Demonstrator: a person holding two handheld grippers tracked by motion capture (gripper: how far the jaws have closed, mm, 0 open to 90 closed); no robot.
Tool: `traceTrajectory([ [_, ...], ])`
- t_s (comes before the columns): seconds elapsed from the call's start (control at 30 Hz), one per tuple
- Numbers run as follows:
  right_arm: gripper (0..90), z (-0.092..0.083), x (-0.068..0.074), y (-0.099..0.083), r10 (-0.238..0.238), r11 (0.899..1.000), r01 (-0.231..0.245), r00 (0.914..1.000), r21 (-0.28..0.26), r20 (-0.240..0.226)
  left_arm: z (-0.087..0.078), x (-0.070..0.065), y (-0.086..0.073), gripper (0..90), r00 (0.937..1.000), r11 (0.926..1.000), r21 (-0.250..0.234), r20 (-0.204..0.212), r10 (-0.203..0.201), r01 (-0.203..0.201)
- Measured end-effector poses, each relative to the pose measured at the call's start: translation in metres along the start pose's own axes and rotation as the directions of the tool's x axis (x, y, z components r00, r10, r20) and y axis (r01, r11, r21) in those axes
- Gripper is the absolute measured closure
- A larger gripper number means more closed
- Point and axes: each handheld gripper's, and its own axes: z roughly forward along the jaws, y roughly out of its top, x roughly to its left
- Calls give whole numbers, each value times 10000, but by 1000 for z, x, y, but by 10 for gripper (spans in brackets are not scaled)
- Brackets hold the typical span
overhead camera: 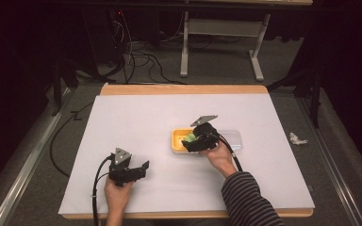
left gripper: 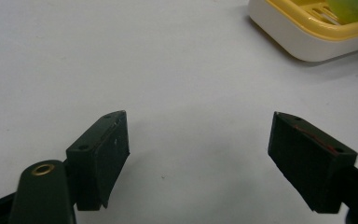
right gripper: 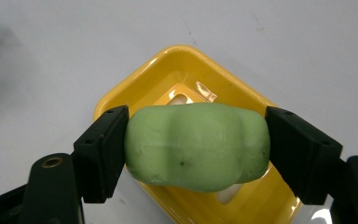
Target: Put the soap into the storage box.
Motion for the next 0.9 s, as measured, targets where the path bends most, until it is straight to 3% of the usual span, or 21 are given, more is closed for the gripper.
traceTrajectory([
  [0.3,256,8,-5,-5,0,9996,2,10000,268,-38,0,0,0,210,10000,10000,12,-4,9,-9],
  [0.53,254,7,-11,-8,287,9992,-285,9996,277,-78,0,0,0,210,10000,10000,19,-15,27,-27],
  [0.77,251,10,-14,-10,10,9992,-18,9998,395,191,0,0,0,209,10000,10000,1,-8,-8,8],
  [0.87,250,12,-18,-13,388,9984,-390,9992,408,58,0,0,0,209,10000,10000,16,-9,-10,10],
  [0.9,250,12,-18,-13,297,9986,-300,9995,428,79,0,0,0,209,10000,10000,9,-11,-30,30],
])
